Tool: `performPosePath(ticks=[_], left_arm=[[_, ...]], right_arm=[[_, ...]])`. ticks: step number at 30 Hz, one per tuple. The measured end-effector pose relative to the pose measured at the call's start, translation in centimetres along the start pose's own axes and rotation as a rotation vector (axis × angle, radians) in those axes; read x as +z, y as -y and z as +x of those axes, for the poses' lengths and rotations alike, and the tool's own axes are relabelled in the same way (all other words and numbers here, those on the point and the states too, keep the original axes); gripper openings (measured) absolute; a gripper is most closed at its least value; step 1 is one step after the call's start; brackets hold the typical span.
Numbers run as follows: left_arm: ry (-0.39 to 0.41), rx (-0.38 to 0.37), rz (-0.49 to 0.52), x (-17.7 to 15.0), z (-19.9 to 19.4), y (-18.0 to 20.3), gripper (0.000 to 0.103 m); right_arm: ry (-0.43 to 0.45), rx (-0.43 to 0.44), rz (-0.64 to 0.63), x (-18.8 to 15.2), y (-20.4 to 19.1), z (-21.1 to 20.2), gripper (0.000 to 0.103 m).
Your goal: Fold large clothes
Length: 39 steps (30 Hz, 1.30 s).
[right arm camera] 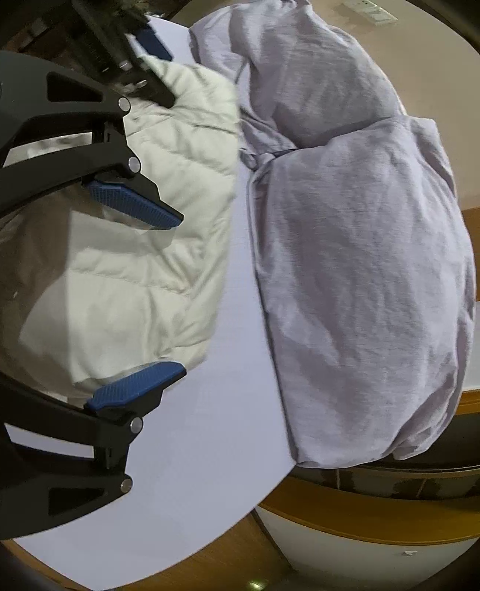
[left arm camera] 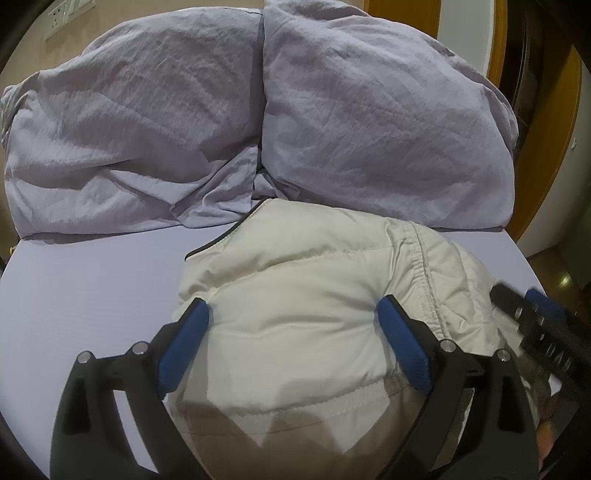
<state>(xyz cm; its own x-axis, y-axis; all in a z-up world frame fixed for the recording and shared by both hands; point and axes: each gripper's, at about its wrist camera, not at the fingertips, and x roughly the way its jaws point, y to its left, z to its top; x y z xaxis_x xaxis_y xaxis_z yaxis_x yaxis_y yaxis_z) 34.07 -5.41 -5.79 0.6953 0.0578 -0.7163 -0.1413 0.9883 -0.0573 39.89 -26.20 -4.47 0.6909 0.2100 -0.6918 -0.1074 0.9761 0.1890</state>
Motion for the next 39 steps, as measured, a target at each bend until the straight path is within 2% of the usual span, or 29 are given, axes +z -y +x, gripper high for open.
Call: performPosePath(ticks=[3, 6, 16, 39], left_arm=[[-0.004, -0.009, -0.006, 0.0, 0.2, -0.2, 0.093], [-0.009, -0.027, -0.02, -0.1, 0.5, -0.5, 0.093], [0.018, -0.055, -0.036, -0.7, 0.9, -0.7, 0.096], [0.035, -0.061, -0.035, -1.2, 1.5, -0.5, 0.098]], right_arm=[[0.013, -0.013, -0.031, 0.7, -0.7, 0.4, 0.077], [-0.01, -0.023, -0.047, 0.3, -0.9, 1.4, 0.077], [0.019, -0.012, -0.016, -1.3, -0.3, 3.0, 0.078], [0.012, 0.007, 0.027, -1.7, -0.1, 4.3, 0.083]])
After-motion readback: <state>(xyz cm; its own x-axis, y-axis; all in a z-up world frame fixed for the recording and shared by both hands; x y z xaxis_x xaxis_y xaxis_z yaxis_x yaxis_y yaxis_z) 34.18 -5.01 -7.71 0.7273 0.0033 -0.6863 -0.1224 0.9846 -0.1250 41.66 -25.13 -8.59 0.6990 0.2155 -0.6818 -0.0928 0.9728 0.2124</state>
